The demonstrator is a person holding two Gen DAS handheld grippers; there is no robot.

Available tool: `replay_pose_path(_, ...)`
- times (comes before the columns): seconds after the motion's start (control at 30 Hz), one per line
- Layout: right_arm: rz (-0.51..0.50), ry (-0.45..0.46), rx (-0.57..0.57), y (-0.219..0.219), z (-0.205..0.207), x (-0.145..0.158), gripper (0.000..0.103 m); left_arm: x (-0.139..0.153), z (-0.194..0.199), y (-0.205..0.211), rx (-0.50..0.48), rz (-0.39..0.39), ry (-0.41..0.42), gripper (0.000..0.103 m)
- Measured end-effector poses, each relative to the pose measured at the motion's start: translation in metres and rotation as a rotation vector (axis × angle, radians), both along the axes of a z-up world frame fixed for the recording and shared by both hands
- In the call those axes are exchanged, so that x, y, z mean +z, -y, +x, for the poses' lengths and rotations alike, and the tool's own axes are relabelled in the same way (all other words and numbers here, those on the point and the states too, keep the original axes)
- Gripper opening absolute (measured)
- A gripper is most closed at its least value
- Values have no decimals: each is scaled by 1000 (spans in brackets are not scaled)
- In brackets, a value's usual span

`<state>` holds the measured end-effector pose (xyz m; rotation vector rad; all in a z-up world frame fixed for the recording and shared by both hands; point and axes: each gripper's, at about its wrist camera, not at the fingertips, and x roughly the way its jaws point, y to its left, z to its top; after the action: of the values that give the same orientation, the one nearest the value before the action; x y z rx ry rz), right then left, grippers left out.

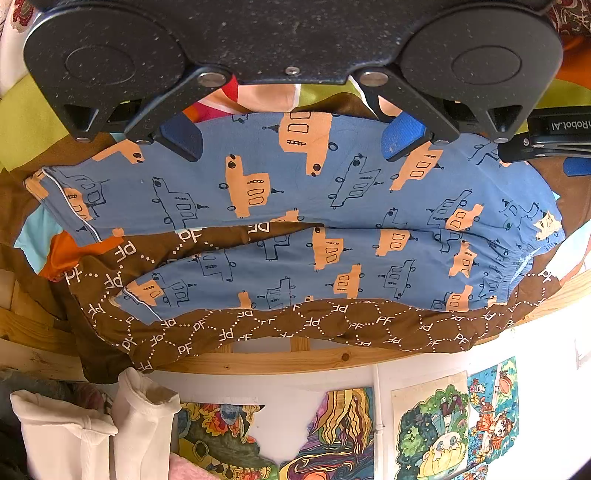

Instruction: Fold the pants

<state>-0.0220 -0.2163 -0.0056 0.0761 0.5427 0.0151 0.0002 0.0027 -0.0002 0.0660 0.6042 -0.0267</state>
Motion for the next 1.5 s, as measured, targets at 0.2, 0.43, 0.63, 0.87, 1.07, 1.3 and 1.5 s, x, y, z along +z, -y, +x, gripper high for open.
replay_pose_path(0.2, 0, -1, -1, 0, 0, 0, 102, 0, 0, 0, 0, 0, 0, 103)
replay_pose_path(0.43, 1, -4, -2, -1, 1, 0, 102, 0, 1, 1, 0, -1, -1, 103)
replay_pose_path(0.63, 1, -7, -3, 1, 1, -5, 102, -2, 1, 1, 0, 1, -5, 103)
replay_pose_path(0.87, 5, -20, -4, 1, 2, -5, 102, -5, 2, -1, 1, -10, -20, 103)
replay_pose_path(1.07, -2, -20, 0, 1, 5, -3, 102, -6, 5, -1, -3, 1, -33, 103)
replay_pose_path(1.3, -27, 14, 53, 12, 41, 13, 102, 15, 31, -6, -37, 26, -2, 103)
replay_pose_path(1.5, 9, -61, 232, 36, 109, 31, 102, 45, 84, -19, -84, 114, 44, 103)
